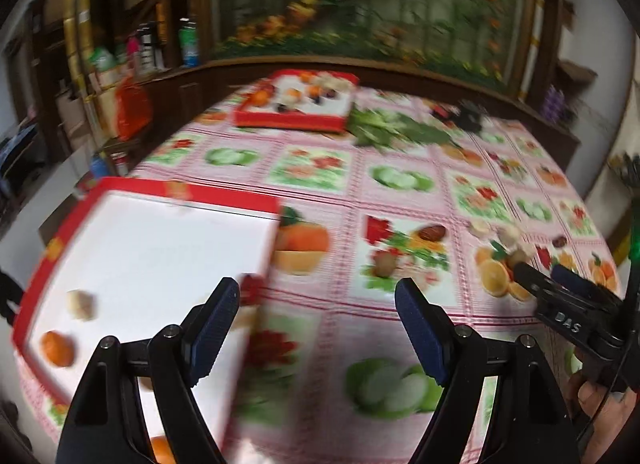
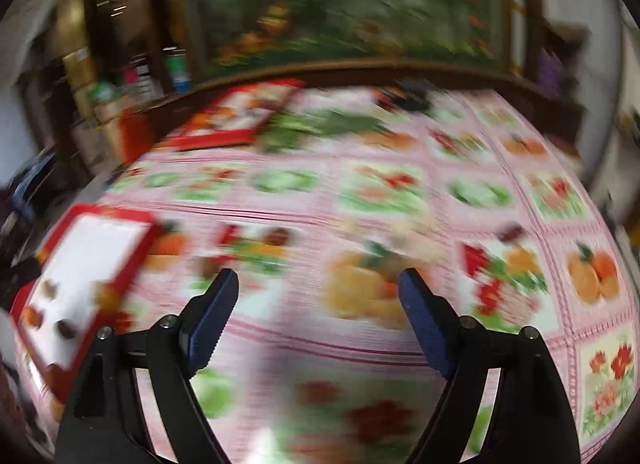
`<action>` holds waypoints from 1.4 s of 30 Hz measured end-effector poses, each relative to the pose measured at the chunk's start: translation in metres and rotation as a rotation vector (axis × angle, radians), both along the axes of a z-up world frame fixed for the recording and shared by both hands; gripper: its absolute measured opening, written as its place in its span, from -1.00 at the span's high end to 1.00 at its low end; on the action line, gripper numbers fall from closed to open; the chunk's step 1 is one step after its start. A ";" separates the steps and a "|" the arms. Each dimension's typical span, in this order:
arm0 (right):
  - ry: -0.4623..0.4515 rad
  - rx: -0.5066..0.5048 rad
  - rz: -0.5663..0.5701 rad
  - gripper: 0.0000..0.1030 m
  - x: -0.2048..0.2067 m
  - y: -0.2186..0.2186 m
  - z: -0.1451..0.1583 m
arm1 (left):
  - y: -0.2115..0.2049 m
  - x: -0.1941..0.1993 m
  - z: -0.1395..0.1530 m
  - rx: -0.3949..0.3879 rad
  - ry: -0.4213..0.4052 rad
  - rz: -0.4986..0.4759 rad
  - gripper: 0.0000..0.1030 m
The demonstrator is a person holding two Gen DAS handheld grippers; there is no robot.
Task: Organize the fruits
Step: 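Move both tools back over the fruit on the table, then grasp a kiwi with the right tool while the left tool grasps another kiwi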
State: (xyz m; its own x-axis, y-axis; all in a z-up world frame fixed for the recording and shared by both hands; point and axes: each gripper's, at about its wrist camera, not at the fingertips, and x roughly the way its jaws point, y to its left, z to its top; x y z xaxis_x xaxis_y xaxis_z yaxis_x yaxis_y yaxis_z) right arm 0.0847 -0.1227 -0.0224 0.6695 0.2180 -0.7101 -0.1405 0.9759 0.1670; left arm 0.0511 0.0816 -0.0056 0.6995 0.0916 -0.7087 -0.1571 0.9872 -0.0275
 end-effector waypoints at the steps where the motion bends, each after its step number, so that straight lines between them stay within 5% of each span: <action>1: 0.012 0.002 -0.008 -0.59 0.005 -0.006 -0.005 | -0.006 0.007 -0.004 0.007 0.015 -0.010 -0.55; 12: 0.076 -0.050 -0.018 -0.40 0.040 -0.008 -0.033 | -0.021 0.030 -0.025 0.020 0.069 -0.011 -0.54; 14: 0.104 -0.050 -0.021 -0.12 0.047 -0.009 -0.038 | -0.025 0.034 -0.029 0.023 0.084 -0.020 -0.54; 16: 0.111 -0.045 -0.026 0.49 0.049 -0.011 -0.038 | -0.029 0.037 -0.031 0.027 0.084 -0.023 -0.54; 17: 0.112 -0.041 -0.023 0.53 0.049 -0.011 -0.038 | -0.032 0.038 -0.031 0.030 0.077 -0.029 -0.54; 21: 0.107 -0.013 -0.019 0.53 0.048 -0.015 -0.038 | -0.042 0.050 -0.036 0.054 0.088 -0.034 -0.46; 24: 0.099 0.013 -0.009 0.53 0.047 -0.016 -0.036 | -0.039 0.061 -0.044 0.048 0.129 -0.010 0.11; 28: 0.085 0.024 0.003 0.53 0.046 -0.016 -0.034 | -0.037 0.063 -0.047 0.040 0.122 -0.008 0.61; 42: 0.054 0.011 0.044 0.53 0.022 -0.005 -0.019 | -0.045 0.009 -0.024 0.007 0.073 -0.077 0.61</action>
State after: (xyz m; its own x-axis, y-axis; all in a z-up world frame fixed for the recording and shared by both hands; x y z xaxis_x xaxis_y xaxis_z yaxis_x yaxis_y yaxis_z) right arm 0.1068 -0.1277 -0.0417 0.6201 0.2543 -0.7421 -0.1742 0.9670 0.1858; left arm 0.0603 0.0361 -0.0292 0.6515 0.0445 -0.7574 -0.0823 0.9965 -0.0122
